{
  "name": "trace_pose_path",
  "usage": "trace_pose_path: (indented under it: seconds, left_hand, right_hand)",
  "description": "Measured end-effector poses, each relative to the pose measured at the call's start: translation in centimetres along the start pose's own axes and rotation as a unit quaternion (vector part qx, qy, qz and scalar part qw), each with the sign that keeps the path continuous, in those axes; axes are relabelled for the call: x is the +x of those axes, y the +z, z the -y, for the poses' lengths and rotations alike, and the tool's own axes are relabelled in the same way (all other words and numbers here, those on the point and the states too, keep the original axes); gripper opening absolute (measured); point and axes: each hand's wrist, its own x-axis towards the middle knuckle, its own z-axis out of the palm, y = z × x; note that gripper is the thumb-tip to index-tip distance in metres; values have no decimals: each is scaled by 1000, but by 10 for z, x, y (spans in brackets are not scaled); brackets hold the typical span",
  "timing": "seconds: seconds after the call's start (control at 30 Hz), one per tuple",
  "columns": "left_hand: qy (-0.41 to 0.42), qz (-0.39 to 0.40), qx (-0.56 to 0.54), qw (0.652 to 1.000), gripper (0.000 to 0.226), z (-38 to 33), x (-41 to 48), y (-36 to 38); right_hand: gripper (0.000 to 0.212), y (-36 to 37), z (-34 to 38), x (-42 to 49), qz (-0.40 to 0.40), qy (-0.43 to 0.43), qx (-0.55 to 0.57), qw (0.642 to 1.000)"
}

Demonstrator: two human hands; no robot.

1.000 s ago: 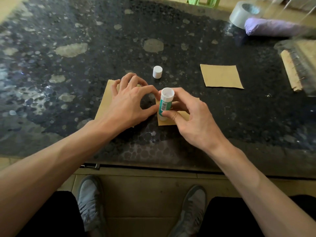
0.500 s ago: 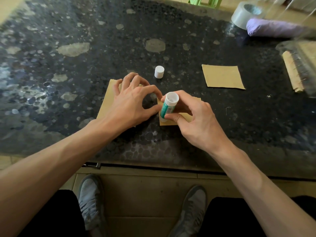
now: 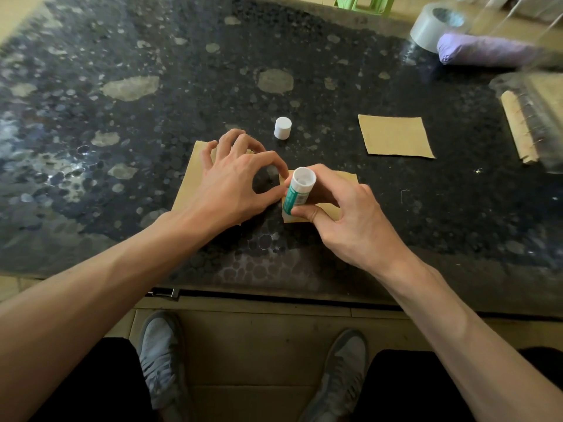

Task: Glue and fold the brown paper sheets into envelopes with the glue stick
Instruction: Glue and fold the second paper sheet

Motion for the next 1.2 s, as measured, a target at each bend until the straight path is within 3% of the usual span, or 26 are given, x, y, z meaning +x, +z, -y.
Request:
trace_pose_path:
  seconds: [0.23,0.3,0.4,0.5,0.67,0.77,0.9,1.2]
  left_hand:
    - [0,3,4,1000,34,1,1,0]
    - [-1,2,1,1000,33,2,1,2]
    - [-7,2,-10,1000,29,3,2,4]
    - [-10,11,-9,1000,28,3,3,4]
    - [-11,10,-11,1000,23,4,3,4]
    - [-3,40,1,999,35,5,4,-2]
    - [13,76,7,997,52,8,6,-7]
    - [12,77,17,997,58,8,7,-6]
  right_hand:
    - [34,3,-2,-2,-15,10,21,1000]
    - [31,2,-2,-3,-22,32,98,994]
    - [30,-7,-3,-4,-97,47,215,971]
    - [34,-13,-9,-2,-140,45,133,980]
    - [37,-2,-13,-2,-104,46,65,991]
    - [44,3,-13,-3,-78,52,24,995]
    - [43,2,-14,-3,-77,53,28,995]
    - [38,1,-10,-1,-100,32,20,994]
